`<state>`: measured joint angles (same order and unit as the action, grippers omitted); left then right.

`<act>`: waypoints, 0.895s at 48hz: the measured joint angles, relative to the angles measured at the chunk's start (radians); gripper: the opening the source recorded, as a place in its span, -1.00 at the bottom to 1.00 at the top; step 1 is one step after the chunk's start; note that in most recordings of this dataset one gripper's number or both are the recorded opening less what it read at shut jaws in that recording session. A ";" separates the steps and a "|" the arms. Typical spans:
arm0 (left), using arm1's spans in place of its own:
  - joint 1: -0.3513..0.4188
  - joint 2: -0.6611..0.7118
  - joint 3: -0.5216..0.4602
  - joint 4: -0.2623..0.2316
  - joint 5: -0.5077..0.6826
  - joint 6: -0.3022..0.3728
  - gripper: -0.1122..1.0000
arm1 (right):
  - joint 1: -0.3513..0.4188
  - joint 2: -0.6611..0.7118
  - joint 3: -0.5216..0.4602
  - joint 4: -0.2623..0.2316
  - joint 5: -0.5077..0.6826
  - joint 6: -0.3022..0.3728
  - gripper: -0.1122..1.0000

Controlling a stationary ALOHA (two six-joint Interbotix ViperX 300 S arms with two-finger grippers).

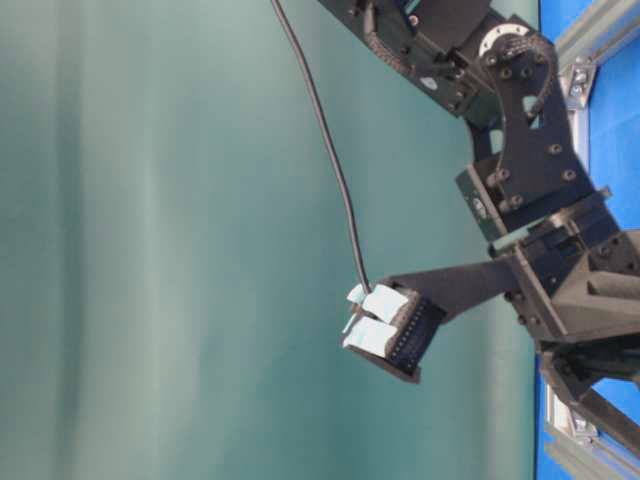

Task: Insert the wire through the string loop located on the left side.
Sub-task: 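Open the right gripper and pull the cable leftward with the left gripper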

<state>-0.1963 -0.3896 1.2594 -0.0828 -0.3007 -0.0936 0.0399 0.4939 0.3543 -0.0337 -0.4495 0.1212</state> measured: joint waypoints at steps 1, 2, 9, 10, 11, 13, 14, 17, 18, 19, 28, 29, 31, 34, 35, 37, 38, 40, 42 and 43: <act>-0.003 -0.017 0.003 0.000 0.017 -0.005 -0.66 | -0.002 0.000 0.000 0.000 0.000 0.000 0.82; -0.006 -0.034 0.006 0.000 0.034 -0.011 -0.66 | 0.000 0.000 0.000 0.000 -0.002 0.000 0.82; -0.020 -0.155 0.026 0.000 0.138 -0.041 -0.66 | 0.000 -0.002 0.002 0.000 -0.002 0.000 0.82; -0.021 -0.172 0.031 0.000 0.153 -0.044 -0.66 | 0.000 0.000 0.002 0.000 -0.002 0.000 0.82; -0.023 -0.189 0.032 0.000 0.170 -0.049 -0.66 | 0.000 0.000 0.002 0.000 -0.002 -0.002 0.82; -0.023 -0.227 0.041 0.000 0.204 -0.057 -0.66 | 0.000 0.000 0.002 0.000 -0.002 0.000 0.82; -0.023 -0.249 0.046 0.000 0.219 -0.060 -0.66 | 0.000 0.000 0.002 0.000 -0.002 0.000 0.82; -0.026 -0.307 0.057 0.000 0.261 -0.069 -0.66 | 0.000 0.000 0.002 0.000 -0.002 0.000 0.82; -0.026 -0.324 0.060 0.000 0.276 -0.071 -0.66 | 0.000 -0.002 0.002 0.000 0.000 0.000 0.82; -0.026 -0.341 0.063 0.000 0.291 -0.074 -0.66 | 0.000 -0.002 0.002 0.000 -0.002 0.000 0.82; -0.026 -0.469 0.078 0.000 0.399 -0.092 -0.66 | 0.000 0.000 0.002 0.000 -0.002 0.000 0.82; -0.028 -0.482 0.080 0.000 0.402 -0.092 -0.66 | 0.000 -0.002 0.002 0.000 -0.002 0.000 0.82; -0.028 -0.494 0.083 0.000 0.407 -0.094 -0.66 | -0.002 -0.002 0.002 0.000 -0.003 0.000 0.82; -0.028 -0.500 0.086 0.000 0.410 -0.092 -0.66 | 0.000 0.000 0.002 0.000 -0.005 0.000 0.82; -0.028 -0.500 0.086 0.000 0.410 -0.094 -0.66 | 0.000 0.000 0.003 0.000 -0.006 0.000 0.82; -0.026 -0.499 0.086 0.000 0.408 -0.094 -0.66 | 0.000 0.000 0.002 0.000 -0.006 -0.002 0.82; -0.026 -0.497 0.086 0.000 0.410 -0.092 -0.66 | 0.000 0.000 0.002 0.000 -0.006 0.000 0.82; -0.028 -0.494 0.087 0.000 0.410 -0.092 -0.66 | 0.000 0.000 0.002 0.000 -0.006 0.000 0.82; -0.028 -0.494 0.087 0.000 0.410 -0.092 -0.66 | 0.000 0.000 0.002 0.000 -0.006 0.000 0.82; -0.026 -0.494 0.087 0.000 0.410 -0.092 -0.66 | 0.000 0.000 0.002 0.000 -0.008 0.000 0.82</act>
<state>-0.2224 -0.8836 1.3468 -0.0828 0.1089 -0.1856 0.0399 0.4939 0.3559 -0.0337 -0.4571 0.1212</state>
